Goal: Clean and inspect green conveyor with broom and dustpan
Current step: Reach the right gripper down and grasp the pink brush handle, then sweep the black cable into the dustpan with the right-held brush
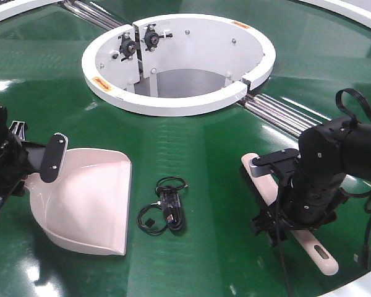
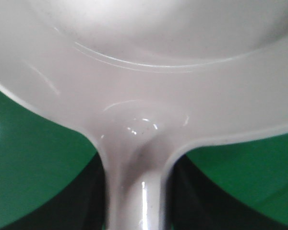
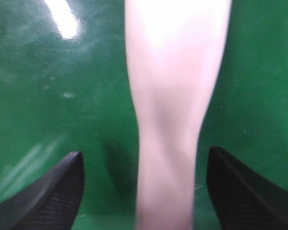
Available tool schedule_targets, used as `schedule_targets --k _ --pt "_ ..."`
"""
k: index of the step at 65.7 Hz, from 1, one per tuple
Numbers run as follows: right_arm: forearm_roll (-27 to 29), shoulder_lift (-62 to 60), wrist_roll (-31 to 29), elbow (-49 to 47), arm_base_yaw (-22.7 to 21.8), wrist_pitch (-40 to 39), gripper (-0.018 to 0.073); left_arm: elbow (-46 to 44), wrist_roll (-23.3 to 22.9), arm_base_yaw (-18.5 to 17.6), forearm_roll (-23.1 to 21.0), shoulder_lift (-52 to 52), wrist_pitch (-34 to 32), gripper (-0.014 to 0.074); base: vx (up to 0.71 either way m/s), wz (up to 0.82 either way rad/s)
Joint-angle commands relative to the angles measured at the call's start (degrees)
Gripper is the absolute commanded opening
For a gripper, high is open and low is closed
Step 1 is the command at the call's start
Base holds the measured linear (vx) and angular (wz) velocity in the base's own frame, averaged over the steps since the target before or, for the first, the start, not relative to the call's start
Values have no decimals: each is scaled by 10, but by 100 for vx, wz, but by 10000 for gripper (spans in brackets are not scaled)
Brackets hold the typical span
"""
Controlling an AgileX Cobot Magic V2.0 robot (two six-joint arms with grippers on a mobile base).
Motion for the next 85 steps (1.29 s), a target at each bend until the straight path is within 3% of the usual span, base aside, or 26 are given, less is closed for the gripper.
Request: schedule_targets --k 1,28,47,63,85 --pt "-6 -15 -1 -16 -1 -8 438 -17 4 -4 3 -22 2 -6 0 0" --pt "-6 -16 24 -16 -1 -24 -17 -17 4 -4 3 -22 2 -6 0 0" --pt "-3 -62 68 -16 2 -24 -5 -17 4 -4 3 -22 2 -6 0 0" --pt "-6 -89 118 -32 51 17 -5 -17 4 -4 3 -22 2 -6 0 0" --pt "7 -34 199 -104 117 72 -2 -17 4 -4 3 -22 2 -6 0 0"
